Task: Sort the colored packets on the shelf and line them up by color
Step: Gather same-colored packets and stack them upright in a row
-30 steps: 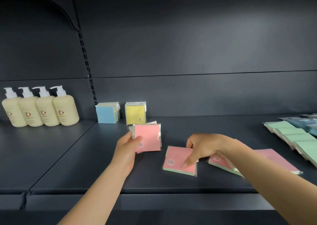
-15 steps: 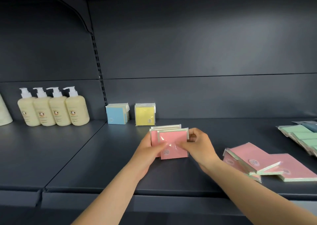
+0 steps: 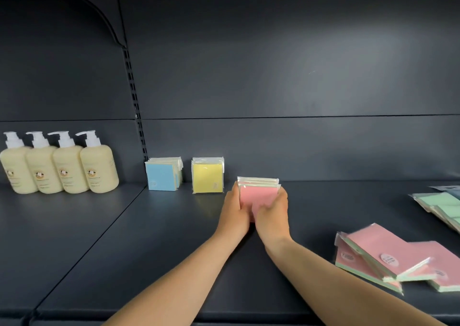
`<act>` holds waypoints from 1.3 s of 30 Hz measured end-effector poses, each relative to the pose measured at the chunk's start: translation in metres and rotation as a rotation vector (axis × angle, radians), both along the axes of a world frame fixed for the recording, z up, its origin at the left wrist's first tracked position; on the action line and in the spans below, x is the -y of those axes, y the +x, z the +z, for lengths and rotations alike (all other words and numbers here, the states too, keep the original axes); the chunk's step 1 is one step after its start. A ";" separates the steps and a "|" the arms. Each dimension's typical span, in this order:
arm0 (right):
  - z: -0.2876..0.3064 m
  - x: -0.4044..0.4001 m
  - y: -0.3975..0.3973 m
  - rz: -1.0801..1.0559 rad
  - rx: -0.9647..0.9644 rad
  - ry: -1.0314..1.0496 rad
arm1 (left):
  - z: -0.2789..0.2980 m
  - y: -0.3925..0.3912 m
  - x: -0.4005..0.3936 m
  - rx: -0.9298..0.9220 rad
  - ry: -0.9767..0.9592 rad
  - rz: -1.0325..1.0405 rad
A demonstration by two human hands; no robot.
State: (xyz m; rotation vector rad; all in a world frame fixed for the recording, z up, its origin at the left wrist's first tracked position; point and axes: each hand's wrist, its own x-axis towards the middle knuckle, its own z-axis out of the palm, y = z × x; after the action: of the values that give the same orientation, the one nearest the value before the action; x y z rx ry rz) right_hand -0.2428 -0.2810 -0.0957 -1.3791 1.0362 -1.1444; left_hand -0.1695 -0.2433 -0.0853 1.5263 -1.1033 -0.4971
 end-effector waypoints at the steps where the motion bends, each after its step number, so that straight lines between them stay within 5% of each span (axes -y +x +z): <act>1: 0.002 0.006 0.003 -0.015 0.007 0.000 | -0.001 0.002 0.011 0.012 -0.002 0.027; 18: 0.004 0.106 0.051 0.008 -0.027 -0.039 | -0.015 0.046 0.122 0.067 -0.051 0.322; 39: -0.004 0.115 0.053 -0.090 -0.092 -0.110 | -0.015 0.047 0.126 0.170 -0.025 0.328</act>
State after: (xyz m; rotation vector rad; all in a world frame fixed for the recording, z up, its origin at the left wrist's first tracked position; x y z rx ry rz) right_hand -0.1901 -0.3958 -0.0995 -1.4959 1.1246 -1.2297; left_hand -0.1226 -0.3693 -0.1007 1.7101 -0.9568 -0.1306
